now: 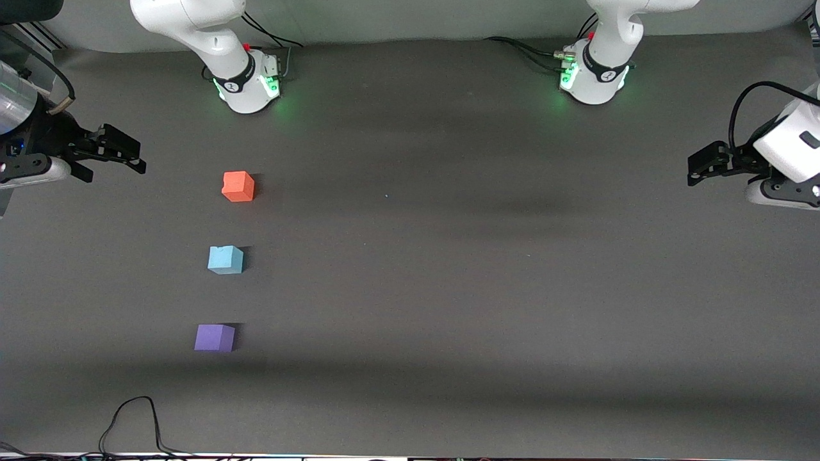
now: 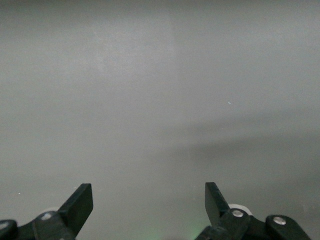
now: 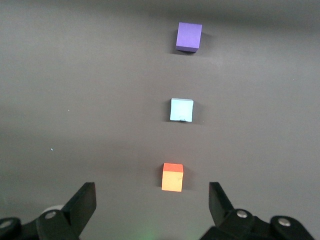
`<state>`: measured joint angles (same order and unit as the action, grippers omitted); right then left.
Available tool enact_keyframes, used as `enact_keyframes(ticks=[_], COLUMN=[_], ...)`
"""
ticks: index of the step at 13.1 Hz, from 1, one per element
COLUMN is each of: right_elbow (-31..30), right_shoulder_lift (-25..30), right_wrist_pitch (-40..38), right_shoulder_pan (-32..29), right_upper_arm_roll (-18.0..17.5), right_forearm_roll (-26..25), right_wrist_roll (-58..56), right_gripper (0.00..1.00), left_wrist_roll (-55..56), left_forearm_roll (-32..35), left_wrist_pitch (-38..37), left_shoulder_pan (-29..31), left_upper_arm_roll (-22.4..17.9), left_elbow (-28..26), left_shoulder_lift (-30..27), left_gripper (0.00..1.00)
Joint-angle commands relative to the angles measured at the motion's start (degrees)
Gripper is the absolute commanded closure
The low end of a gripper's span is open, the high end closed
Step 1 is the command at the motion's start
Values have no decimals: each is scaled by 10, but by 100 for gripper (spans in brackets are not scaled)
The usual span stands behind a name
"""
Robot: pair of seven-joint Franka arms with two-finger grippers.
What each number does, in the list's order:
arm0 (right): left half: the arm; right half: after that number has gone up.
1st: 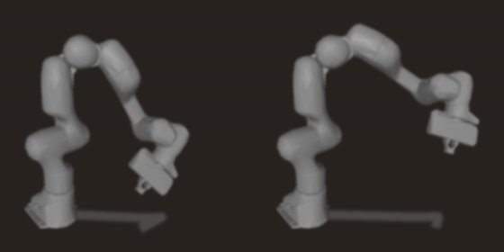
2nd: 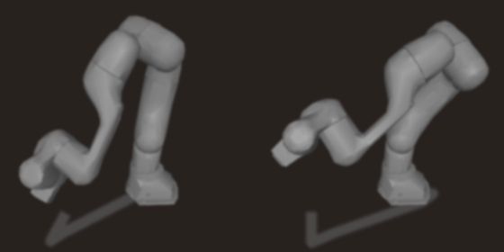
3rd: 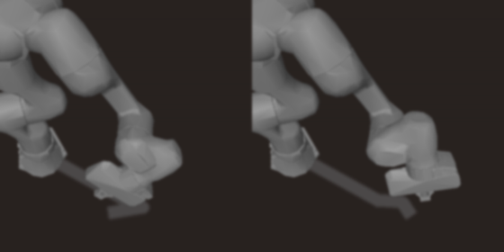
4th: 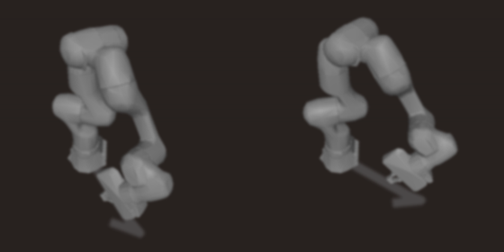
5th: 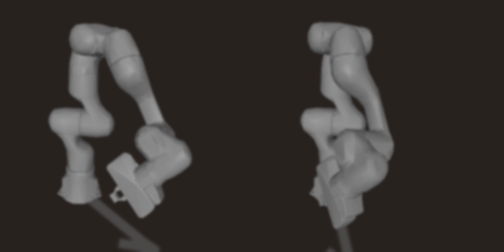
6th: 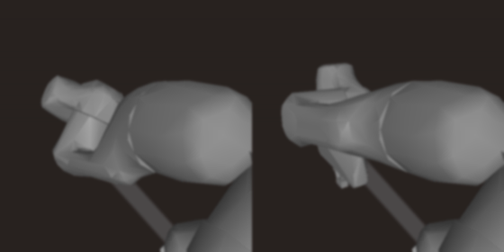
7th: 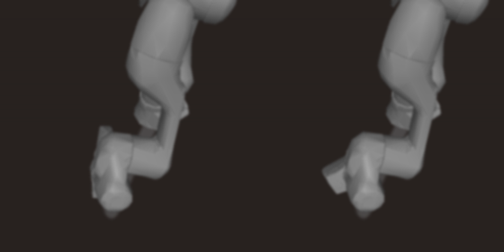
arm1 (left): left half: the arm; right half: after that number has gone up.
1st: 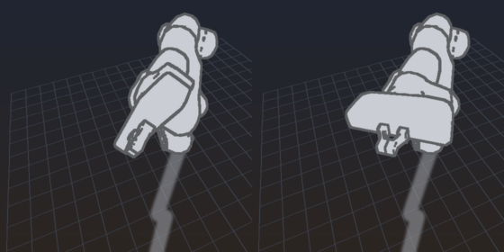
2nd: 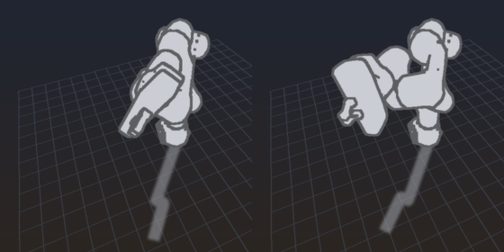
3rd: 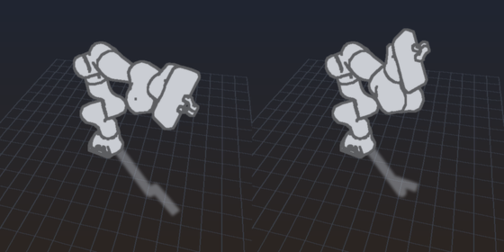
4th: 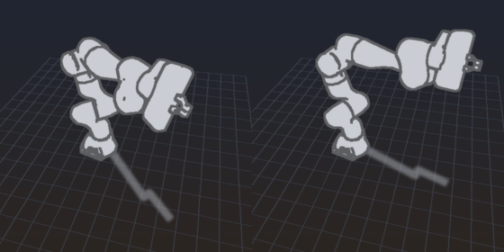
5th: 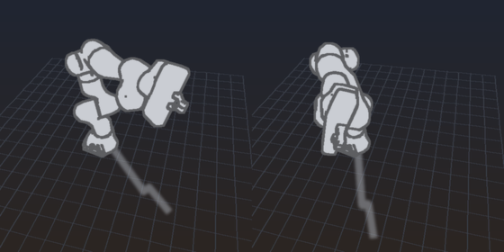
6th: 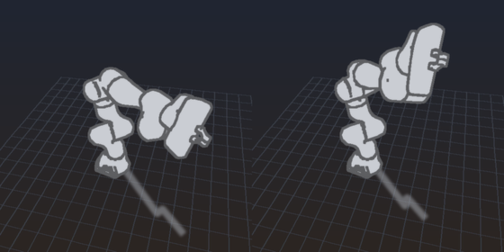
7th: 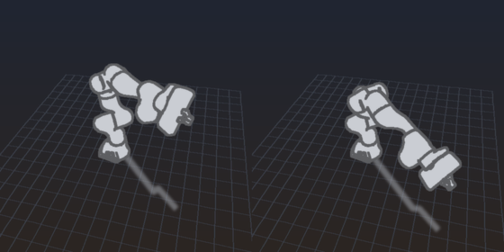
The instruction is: Place blue block between orange and purple blocks
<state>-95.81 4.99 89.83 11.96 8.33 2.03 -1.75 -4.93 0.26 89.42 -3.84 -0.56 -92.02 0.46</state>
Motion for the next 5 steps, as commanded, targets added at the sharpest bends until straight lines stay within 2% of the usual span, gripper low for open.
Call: enact_keyframes(ticks=[1,5], right_elbow=[12,11], right_shoulder_lift=[-16,-17], right_wrist_pitch=[-11,-10], right_shoulder_pan=[11,11], right_upper_arm_roll=[7,7], right_forearm_roll=[10,10], right_wrist_roll=[-1,-1], right_gripper=[0,0], left_wrist_roll=[-5,-5], left_forearm_roll=[-5,-5], left_wrist_pitch=[-9,-9], left_shoulder_pan=[-3,-3], left_upper_arm_roll=[-4,-4], left_elbow=[11,11], left_shoulder_lift=[1,1], left_gripper=[0,0])
